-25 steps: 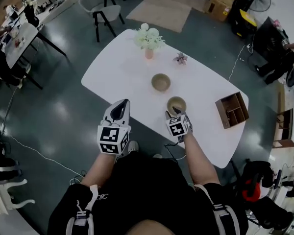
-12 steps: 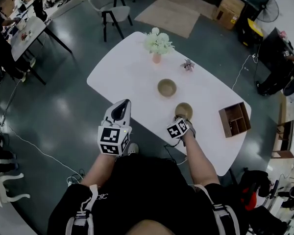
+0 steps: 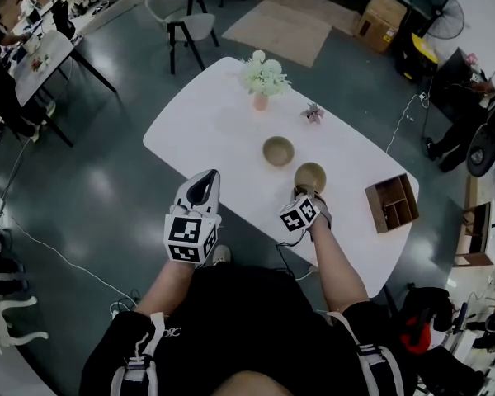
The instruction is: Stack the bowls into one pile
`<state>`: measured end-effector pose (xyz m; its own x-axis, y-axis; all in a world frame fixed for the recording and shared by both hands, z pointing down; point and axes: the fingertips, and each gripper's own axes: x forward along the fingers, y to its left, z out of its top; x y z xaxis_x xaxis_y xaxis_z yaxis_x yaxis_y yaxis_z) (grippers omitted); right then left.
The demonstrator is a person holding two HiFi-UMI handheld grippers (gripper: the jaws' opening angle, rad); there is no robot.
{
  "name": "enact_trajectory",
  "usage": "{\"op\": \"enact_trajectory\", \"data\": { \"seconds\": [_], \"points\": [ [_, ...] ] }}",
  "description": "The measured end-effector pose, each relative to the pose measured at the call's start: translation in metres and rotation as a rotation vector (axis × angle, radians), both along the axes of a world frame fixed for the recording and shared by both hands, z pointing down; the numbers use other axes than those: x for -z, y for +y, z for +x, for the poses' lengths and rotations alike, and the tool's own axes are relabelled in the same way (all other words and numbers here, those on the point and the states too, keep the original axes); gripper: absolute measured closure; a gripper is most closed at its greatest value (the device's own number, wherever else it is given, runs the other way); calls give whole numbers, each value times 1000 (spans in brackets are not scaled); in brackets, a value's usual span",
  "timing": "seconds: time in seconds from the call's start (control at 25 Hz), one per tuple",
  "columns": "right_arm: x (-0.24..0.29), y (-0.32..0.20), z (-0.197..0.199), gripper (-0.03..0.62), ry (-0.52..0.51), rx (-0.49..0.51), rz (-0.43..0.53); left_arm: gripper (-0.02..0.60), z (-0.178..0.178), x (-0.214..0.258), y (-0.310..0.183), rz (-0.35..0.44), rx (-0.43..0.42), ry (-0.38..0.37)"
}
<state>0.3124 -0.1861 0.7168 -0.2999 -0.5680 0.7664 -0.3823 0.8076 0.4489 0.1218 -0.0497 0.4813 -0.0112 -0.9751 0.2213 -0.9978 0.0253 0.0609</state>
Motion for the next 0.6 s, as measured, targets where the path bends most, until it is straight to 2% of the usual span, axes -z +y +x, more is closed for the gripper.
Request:
{"op": "enact_trajectory", "data": {
  "seconds": [0.36, 0.6],
  "points": [
    [48, -36, -52, 566, -22, 108, 128, 569, -19, -2, 8, 11, 37, 12],
    [49, -44, -96, 566, -35, 171, 92, 569, -42, 0, 12, 12, 69, 13]
  ]
}}
